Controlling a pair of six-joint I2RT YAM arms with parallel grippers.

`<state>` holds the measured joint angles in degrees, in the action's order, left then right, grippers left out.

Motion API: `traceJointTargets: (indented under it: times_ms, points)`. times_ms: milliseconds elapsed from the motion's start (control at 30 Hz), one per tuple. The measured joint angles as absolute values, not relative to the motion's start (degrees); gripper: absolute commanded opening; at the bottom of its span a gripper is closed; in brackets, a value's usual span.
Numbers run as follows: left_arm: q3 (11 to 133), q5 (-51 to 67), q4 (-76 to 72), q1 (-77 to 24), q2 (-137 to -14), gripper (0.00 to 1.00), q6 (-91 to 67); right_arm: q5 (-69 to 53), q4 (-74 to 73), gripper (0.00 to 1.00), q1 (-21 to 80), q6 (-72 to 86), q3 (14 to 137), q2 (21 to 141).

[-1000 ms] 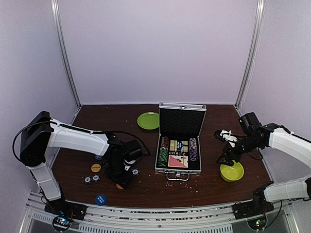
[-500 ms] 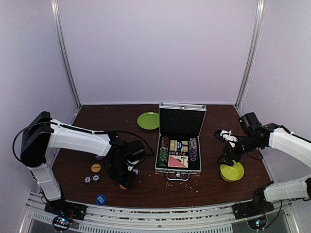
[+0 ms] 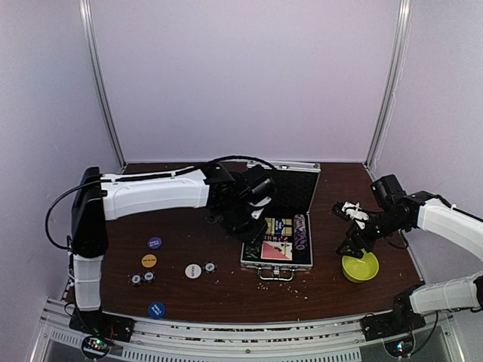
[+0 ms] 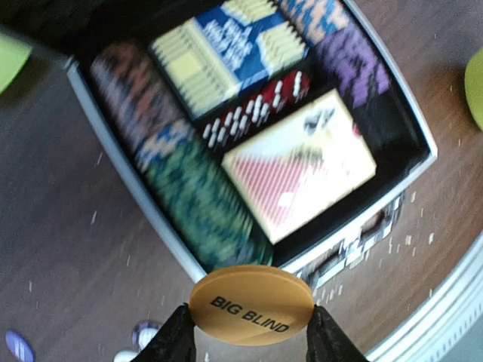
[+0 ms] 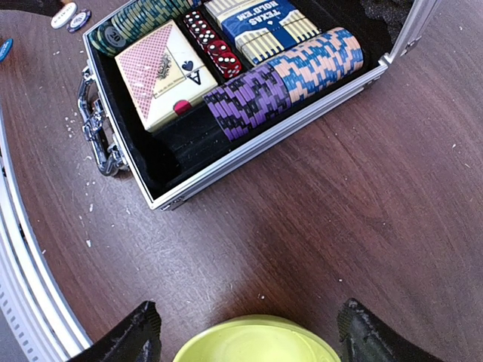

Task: Pack up texas hold em set

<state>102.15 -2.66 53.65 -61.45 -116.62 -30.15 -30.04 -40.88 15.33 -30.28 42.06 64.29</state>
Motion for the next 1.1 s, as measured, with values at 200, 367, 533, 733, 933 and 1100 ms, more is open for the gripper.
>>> traceJointTargets:
  times_ms: [200, 367, 533, 733, 933, 1100]
  points:
    - [115.9, -3.1, 53.9, -61.3, -129.8, 0.46, -27.4, -30.5, -40.9, 0.81, 15.3, -30.3, 42.1, 64.3]
    - [123.6, -3.3, 53.6, -60.5, -136.2, 0.46, -26.4, -30.9, -41.0, 0.81, 15.3, -30.3, 42.1, 64.3]
    - [124.4, -3.2, 51.9, -57.9, -137.8, 0.47, -26.3, -31.1, -41.0, 0.81, 15.3, -30.2, 42.1, 64.3]
    - [126.2, -1.6, 48.9, -54.9, -140.1, 0.48, -25.8, -31.1, -41.0, 0.81, 15.3, -30.2, 42.1, 64.4]
    - [126.3, -0.8, 47.5, -54.8, -141.0, 0.51, -25.8, -31.1, -41.0, 0.81, 15.3, -30.2, 42.1, 64.9]
    - [126.3, -0.1, 46.7, -54.7, -141.5, 0.58, -25.6, -31.1, -41.0, 0.81, 15.3, -30.2, 42.1, 65.1]
